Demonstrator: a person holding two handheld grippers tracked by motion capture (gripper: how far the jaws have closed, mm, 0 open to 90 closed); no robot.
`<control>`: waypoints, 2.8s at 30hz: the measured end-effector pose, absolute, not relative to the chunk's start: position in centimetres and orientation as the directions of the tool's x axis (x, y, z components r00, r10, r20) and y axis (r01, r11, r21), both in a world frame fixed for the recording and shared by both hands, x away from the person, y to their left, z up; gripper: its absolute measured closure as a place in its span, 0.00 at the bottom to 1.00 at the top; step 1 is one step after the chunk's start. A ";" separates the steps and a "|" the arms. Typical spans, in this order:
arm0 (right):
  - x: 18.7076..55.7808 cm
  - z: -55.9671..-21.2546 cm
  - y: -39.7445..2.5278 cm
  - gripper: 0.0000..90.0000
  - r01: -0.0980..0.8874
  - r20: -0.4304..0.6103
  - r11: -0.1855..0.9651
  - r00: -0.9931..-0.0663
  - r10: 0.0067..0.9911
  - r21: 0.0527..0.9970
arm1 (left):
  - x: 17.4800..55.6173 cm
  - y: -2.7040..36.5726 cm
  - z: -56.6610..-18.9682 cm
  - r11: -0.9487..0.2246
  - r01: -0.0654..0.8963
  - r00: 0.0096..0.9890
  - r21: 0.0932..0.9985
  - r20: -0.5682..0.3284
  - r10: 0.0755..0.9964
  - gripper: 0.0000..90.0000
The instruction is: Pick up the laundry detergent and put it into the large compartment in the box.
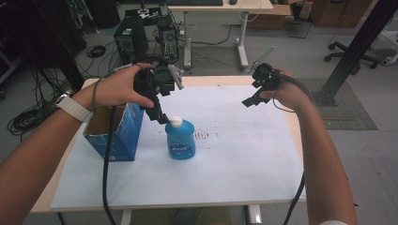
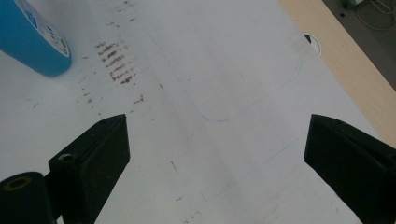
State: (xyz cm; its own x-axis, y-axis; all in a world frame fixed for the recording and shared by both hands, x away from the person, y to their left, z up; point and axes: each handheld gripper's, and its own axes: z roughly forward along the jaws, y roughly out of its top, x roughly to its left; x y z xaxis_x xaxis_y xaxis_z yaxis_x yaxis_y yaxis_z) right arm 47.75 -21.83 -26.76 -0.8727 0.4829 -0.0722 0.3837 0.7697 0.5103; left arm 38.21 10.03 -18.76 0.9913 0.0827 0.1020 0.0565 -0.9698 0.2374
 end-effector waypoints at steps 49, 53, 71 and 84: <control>47.7 -27.1 -22.0 0.08 0.383 -0.070 0.769 -0.874 0.481 0.512 | 39.0 7.3 -22.4 -0.977 0.053 0.996 0.205 0.053 0.065 0.09; 47.7 -27.2 -22.1 0.08 0.383 -0.069 0.768 -0.874 0.482 0.513 | 39.0 7.4 -22.9 -0.977 0.062 0.996 0.202 0.048 0.073 0.09; 47.7 -27.3 -22.1 0.08 0.383 -0.067 0.769 -0.875 0.480 0.511 | 39.2 7.1 -23.9 -0.979 0.062 0.996 0.196 0.046 0.072 0.09; 47.8 -27.4 -21.9 0.08 0.381 -0.065 0.770 -0.876 0.477 0.512 | 39.6 7.2 -25.2 -0.978 0.074 0.996 0.196 0.035 0.082 0.09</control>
